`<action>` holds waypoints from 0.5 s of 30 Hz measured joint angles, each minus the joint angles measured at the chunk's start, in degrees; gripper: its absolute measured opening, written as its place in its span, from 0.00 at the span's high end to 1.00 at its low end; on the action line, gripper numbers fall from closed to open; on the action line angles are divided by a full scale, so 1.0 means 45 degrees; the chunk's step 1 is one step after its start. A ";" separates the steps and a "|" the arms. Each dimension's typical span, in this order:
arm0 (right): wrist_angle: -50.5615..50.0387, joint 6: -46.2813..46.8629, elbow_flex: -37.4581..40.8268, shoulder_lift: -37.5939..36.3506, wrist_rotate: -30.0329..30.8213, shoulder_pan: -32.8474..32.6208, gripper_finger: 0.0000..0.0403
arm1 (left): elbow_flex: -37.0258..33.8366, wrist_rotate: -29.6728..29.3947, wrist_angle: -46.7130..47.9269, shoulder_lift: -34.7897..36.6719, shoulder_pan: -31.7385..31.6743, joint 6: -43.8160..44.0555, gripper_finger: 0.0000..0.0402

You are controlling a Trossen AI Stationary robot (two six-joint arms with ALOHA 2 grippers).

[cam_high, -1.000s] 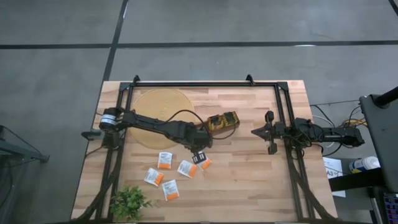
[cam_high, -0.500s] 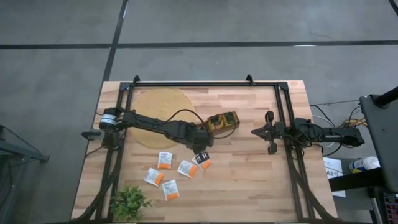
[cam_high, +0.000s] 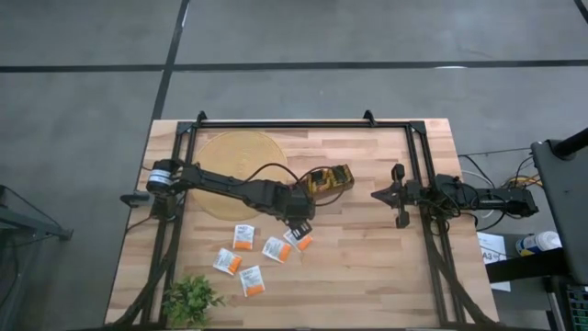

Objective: Pick & Place Tea
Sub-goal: Put the white tea bag into the left section of the wooden organizer

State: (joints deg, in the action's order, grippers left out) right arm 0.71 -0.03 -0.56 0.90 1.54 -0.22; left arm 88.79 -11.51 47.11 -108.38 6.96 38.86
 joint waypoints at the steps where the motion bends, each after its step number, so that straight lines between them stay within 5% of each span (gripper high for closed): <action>1: -0.0002 0.0000 0.0000 0.0000 0.0000 -0.0001 0.98 | 0.0000 -0.0005 0.0000 0.0000 0.0000 -0.0039 0.50; 15: -0.0004 0.0000 0.0000 -0.0004 -0.0004 -0.0002 0.98 | -0.0412 0.0863 -0.0207 0.0160 0.0010 -0.1454 0.50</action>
State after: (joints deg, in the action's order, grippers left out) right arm 0.69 -0.03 -0.56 0.89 1.52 -0.23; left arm 86.94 -7.62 46.18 -107.66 7.01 32.32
